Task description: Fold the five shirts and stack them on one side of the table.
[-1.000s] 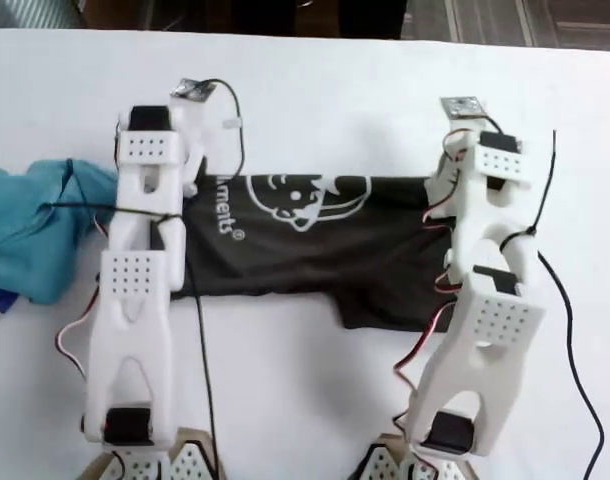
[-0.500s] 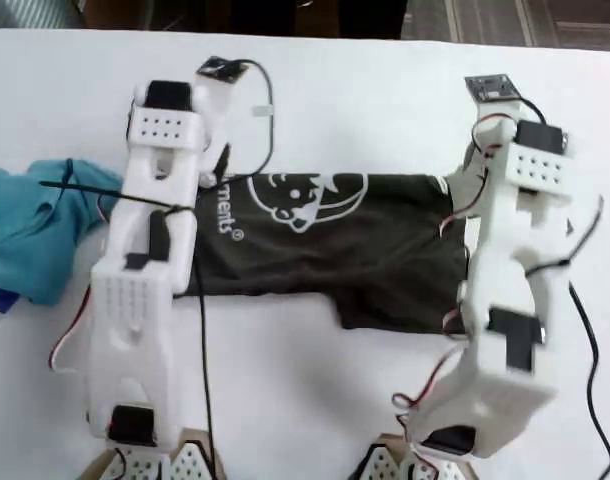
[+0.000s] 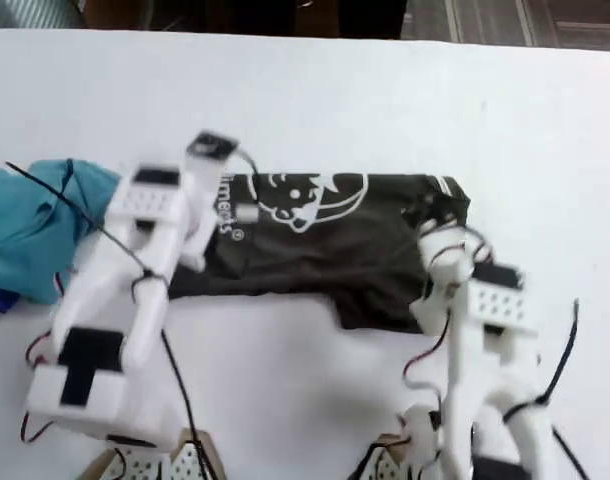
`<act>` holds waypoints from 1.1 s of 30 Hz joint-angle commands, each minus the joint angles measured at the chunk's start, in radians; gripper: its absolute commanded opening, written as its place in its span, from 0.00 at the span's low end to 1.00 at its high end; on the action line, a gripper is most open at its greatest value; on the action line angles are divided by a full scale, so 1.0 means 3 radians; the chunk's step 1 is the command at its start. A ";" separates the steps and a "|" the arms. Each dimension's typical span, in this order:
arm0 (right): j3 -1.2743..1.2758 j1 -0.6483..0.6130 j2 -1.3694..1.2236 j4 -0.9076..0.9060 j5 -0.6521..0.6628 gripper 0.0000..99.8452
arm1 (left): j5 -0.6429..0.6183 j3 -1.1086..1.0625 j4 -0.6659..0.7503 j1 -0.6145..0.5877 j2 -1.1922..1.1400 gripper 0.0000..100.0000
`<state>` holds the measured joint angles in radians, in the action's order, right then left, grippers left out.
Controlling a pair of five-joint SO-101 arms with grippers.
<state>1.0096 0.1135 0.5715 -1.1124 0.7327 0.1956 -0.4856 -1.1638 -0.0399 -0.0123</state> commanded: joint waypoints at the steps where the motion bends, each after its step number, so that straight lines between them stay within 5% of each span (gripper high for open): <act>1: 0.0266 -0.0279 0.0361 0.0130 0.0031 0.02 | -0.0005 -0.0662 0.0650 -0.0123 0.0338 0.03; 7: 0.0404 -0.0698 0.0448 0.0151 0.0026 0.02 | -0.0005 -0.0985 0.0956 -0.0338 0.0353 0.03; 19: 0.0235 -0.0734 0.0468 0.0166 -0.0261 0.03 | -0.0046 -0.1082 0.1059 -0.0292 0.0363 0.03; 26: 0.0302 -0.0739 0.0432 0.0376 -0.0414 0.19 | -0.0312 -0.1097 0.1105 -0.0312 0.0368 0.03; 33: 0.0317 -0.0739 0.0432 0.0632 -0.0414 0.11 | -0.0322 -0.1097 0.1115 -0.0317 0.0368 0.03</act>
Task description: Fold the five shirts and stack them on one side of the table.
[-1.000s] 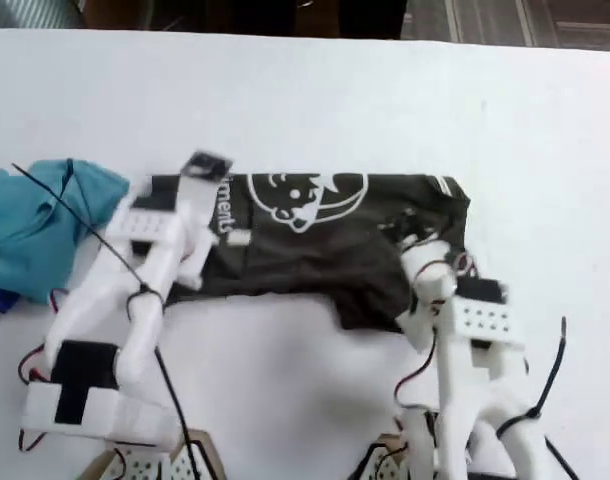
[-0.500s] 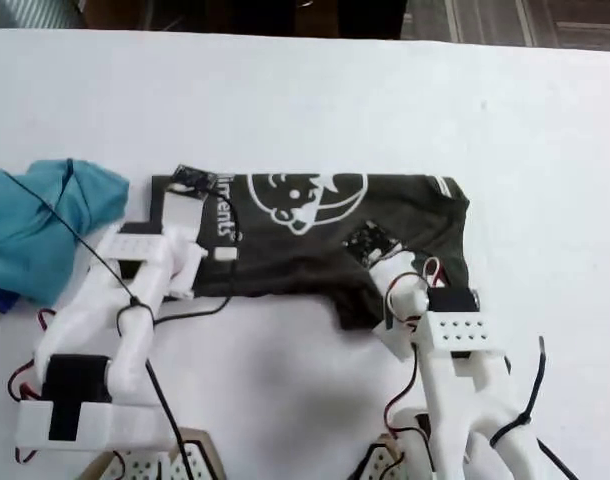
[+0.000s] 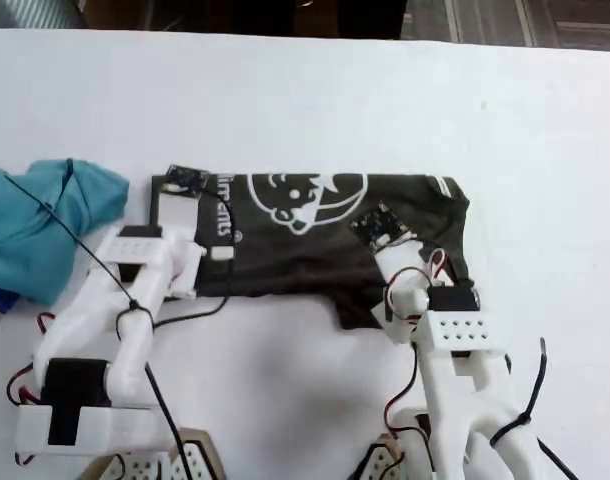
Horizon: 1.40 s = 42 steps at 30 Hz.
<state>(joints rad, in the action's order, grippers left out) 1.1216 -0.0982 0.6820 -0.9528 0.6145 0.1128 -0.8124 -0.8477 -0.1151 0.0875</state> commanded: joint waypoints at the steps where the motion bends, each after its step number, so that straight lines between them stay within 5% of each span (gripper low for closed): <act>1: -0.0061 -0.0033 0.0064 0.0115 -0.0020 0.10 | -0.0046 -0.0008 0.0061 -0.0066 0.0036 0.03; 13: -0.0205 0.0176 0.0100 0.0064 -0.0026 0.02 | -0.0046 -0.0008 0.0061 -0.0066 0.0036 0.03; 23: -0.0690 0.0729 0.0064 -0.1000 0.0005 0.02 | -0.0041 -0.0008 0.0061 -0.0066 0.0036 0.03; 42: -0.0153 0.0228 0.0054 -0.0222 -0.0072 0.02 | -0.0051 -0.0008 0.0061 -0.0066 0.0036 0.03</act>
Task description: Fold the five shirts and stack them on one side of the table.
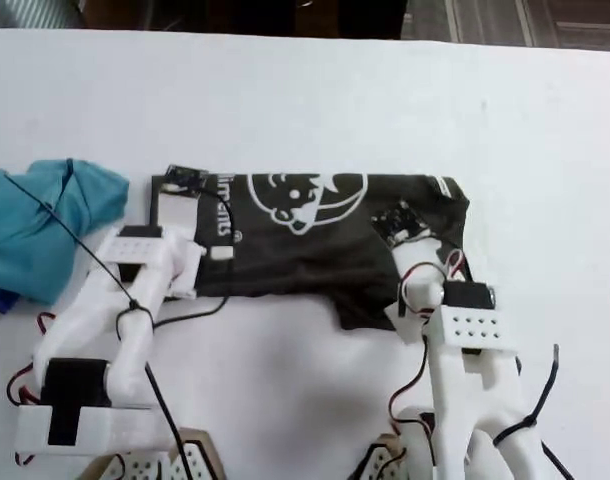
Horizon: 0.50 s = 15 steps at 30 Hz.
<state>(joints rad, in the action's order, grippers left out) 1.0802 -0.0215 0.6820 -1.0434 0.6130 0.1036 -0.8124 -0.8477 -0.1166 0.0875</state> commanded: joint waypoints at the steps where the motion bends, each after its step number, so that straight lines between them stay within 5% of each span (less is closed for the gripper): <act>1: -0.0015 -0.0023 0.0028 0.0100 -0.0128 0.02 | -0.0020 -0.0008 0.0061 -0.0061 0.0036 0.03; 15: -0.0225 -0.0038 -0.0862 0.0627 -0.0440 0.02 | -0.0020 -0.0008 0.0061 -0.0061 0.0036 0.03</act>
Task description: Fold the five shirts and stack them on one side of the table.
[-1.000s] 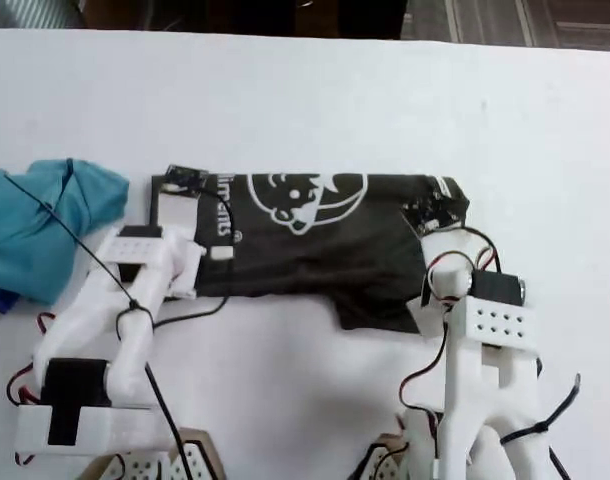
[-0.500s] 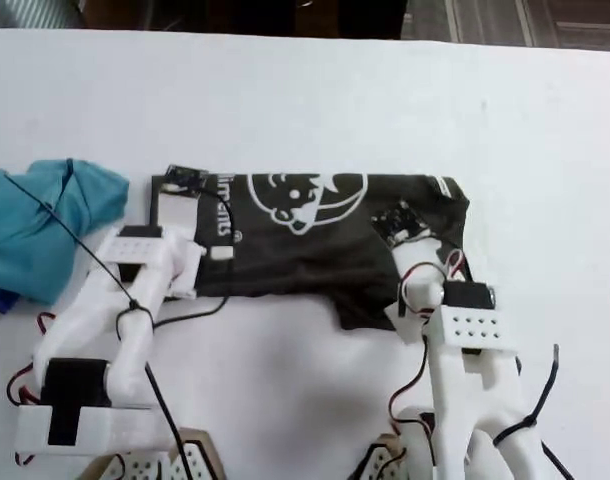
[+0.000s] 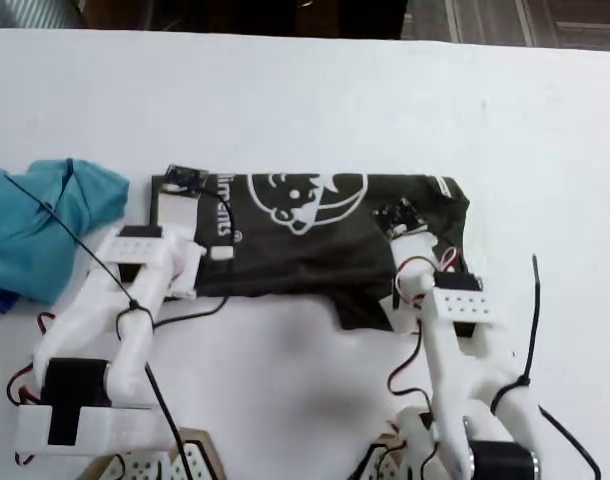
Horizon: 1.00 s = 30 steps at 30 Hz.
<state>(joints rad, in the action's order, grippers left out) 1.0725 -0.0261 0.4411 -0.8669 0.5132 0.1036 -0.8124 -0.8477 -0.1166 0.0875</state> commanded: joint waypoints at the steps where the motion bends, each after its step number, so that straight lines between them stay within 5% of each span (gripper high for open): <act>1: -0.0276 -0.0023 -0.0054 -0.0008 -0.0179 0.02 | -0.0020 -0.0008 0.0061 -0.0061 0.0036 0.03; 15: -0.1197 -0.0028 -0.0361 0.0043 -0.0537 0.02 | -0.0020 -0.0008 0.0061 -0.0061 0.0036 0.03; 21: -0.1652 -0.0028 -0.0309 -0.0933 -0.0496 0.02 | -0.0020 -0.0008 0.0061 -0.0061 0.0036 0.03; 24: -0.1841 -0.0033 -0.0330 -0.1465 -0.0153 0.08 | -0.0020 -0.0008 0.0061 -0.0061 0.0036 0.03; 27: -0.1780 -0.0018 -0.0335 -0.1583 0.0425 0.18 | -0.0020 -0.0008 0.0061 -0.0061 0.0036 0.03; 30: -0.1616 -0.0013 -0.0335 -0.1491 0.0956 0.18 | -0.0020 -0.0008 0.0061 -0.0061 0.0036 0.03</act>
<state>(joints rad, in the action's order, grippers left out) 0.5769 -0.0245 0.3353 -1.3211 0.6575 0.1036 -0.8124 -0.8477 -0.1166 0.0875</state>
